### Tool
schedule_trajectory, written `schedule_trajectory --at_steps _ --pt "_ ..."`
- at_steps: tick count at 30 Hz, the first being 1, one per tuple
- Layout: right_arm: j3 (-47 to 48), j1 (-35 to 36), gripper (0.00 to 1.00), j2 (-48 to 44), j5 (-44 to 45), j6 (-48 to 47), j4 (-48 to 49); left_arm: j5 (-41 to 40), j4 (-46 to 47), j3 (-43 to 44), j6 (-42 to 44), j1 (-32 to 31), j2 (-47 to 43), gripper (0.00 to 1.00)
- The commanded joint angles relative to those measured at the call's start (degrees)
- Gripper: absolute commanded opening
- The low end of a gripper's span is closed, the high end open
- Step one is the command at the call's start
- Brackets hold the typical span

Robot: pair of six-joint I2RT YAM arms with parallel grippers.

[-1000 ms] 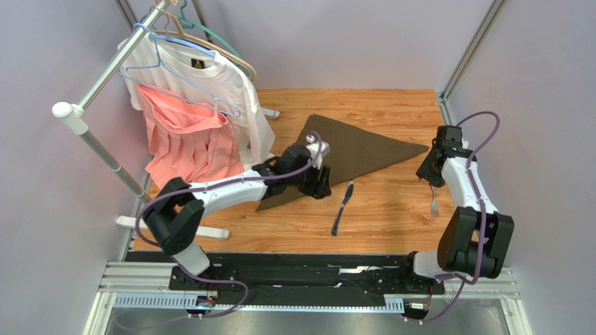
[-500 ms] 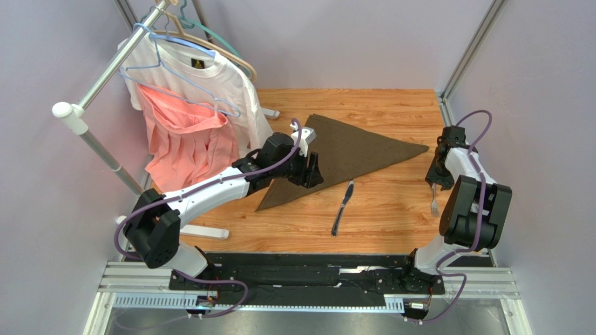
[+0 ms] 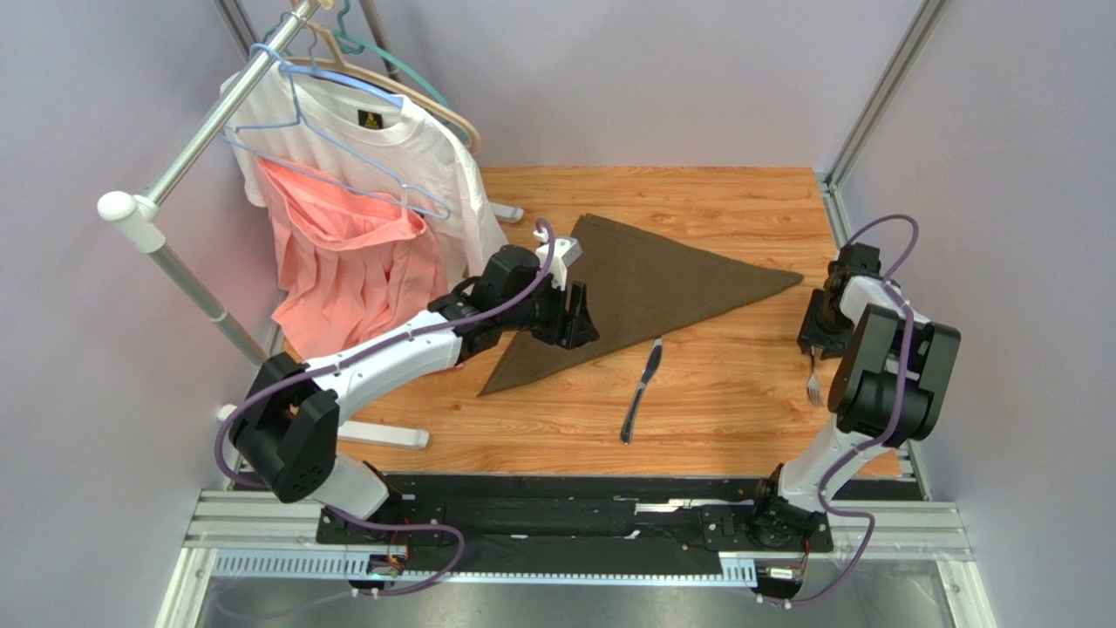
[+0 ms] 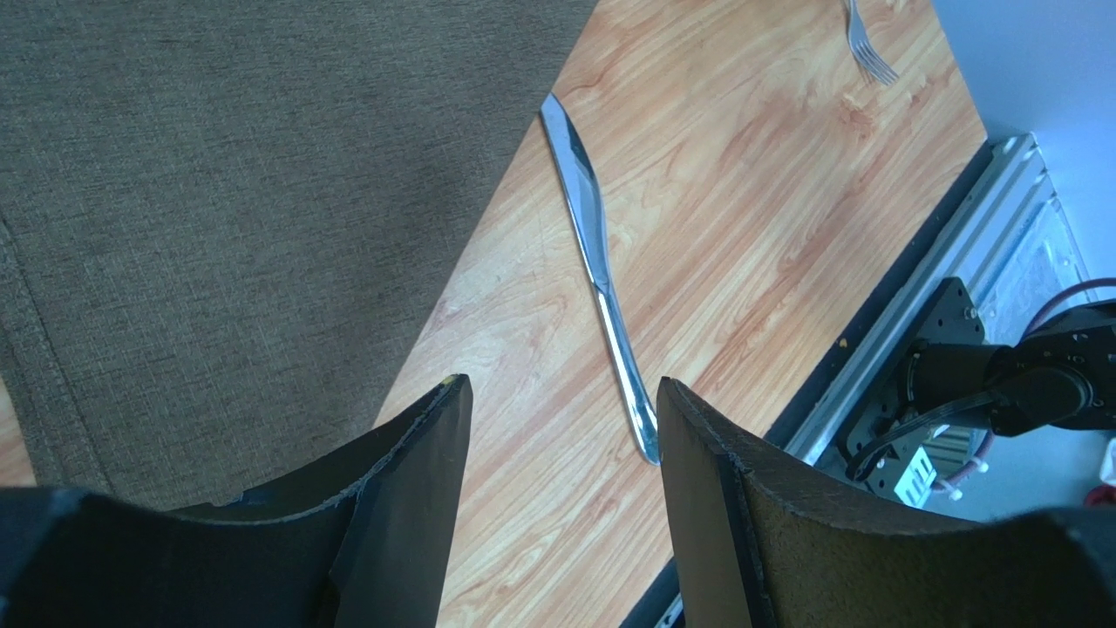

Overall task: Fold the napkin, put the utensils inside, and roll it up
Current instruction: Grab a utensil with the right arm

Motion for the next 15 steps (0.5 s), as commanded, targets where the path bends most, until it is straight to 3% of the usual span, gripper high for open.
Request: schedule_trajectory --at_steps 1,9,15 --pt "2.58 -0.43 0.38 0.91 -2.37 -2.14 2.27 1.31 2.17 0.02 -0.81 0.21 -0.9 0.64" --pt "4.78 -0.52 0.29 6.01 -3.25 -1.18 -1.06 2.19 0.94 1.07 -1.16 0.21 -1.25 0.64" --pt "5.57 -0.43 0.15 6.36 -4.4 1.81 -3.88 3.15 -4.23 3.96 -1.51 0.21 -2.57 0.63"
